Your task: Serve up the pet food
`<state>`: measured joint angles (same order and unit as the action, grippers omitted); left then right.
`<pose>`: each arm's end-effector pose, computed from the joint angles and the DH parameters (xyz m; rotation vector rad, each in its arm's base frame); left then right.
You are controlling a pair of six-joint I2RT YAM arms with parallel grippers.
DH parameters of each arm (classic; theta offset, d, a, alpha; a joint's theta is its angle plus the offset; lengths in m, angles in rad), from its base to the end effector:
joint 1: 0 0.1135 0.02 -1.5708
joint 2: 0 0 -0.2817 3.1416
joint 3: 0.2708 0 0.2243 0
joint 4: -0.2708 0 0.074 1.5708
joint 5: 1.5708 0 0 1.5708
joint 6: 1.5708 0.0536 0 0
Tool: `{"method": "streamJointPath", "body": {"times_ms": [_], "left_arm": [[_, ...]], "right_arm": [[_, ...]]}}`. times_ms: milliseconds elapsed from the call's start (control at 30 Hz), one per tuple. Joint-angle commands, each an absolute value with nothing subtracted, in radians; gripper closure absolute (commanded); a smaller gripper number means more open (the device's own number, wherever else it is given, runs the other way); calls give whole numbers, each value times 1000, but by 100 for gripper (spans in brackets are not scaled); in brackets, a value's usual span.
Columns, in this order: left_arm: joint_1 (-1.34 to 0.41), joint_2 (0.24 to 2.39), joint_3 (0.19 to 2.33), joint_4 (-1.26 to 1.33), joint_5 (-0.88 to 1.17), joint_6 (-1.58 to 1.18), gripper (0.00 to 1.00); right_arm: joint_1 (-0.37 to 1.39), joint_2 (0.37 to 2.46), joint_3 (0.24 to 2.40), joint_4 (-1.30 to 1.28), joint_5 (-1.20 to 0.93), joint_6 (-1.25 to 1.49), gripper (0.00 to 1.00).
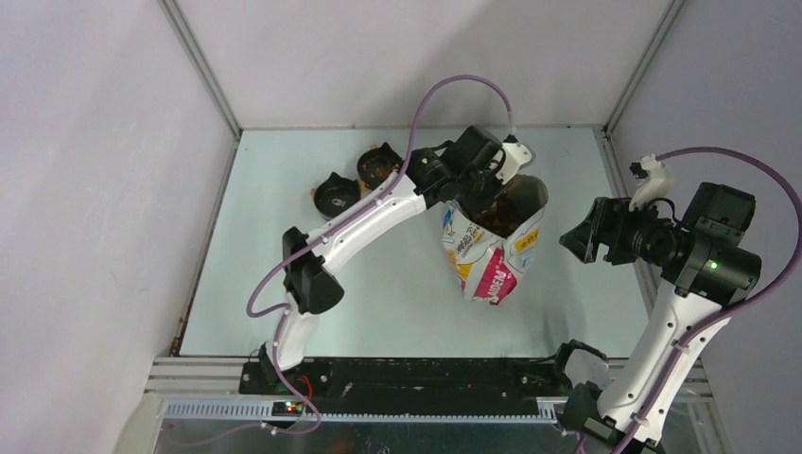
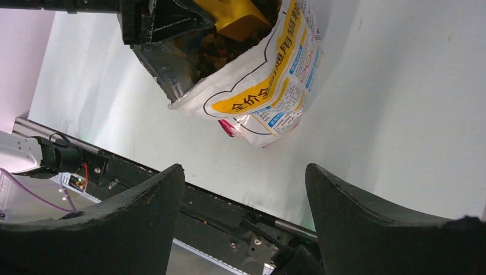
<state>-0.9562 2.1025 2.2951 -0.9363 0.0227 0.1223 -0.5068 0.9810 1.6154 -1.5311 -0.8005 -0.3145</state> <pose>0.2627 -0.3744 0.3702 1.2203 2.0163 -0.4433 0.0810 -0.0010 0.4371 -0.1120 2.1934 0.5388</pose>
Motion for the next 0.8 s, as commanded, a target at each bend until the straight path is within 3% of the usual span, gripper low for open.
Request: {"method": "streamJointPath", "body": {"times_ms": [0, 100, 433, 767], "left_arm": [[-933, 2083, 2243, -1060, 216, 16, 100], [-903, 2030, 2242, -1024, 387, -73, 100], [-738, 1959, 2144, -826, 684, -459, 100], [-650, 1904, 2001, -507, 800, -763, 100]], "right_arm": [[-514, 987, 1610, -1516, -844, -298, 20], [-514, 1000, 1608, -1517, -832, -301, 20], [-525, 1072, 1578, -1490, -741, -299, 20], [-560, 1119, 1626, -1504, -718, -308, 21]]}}
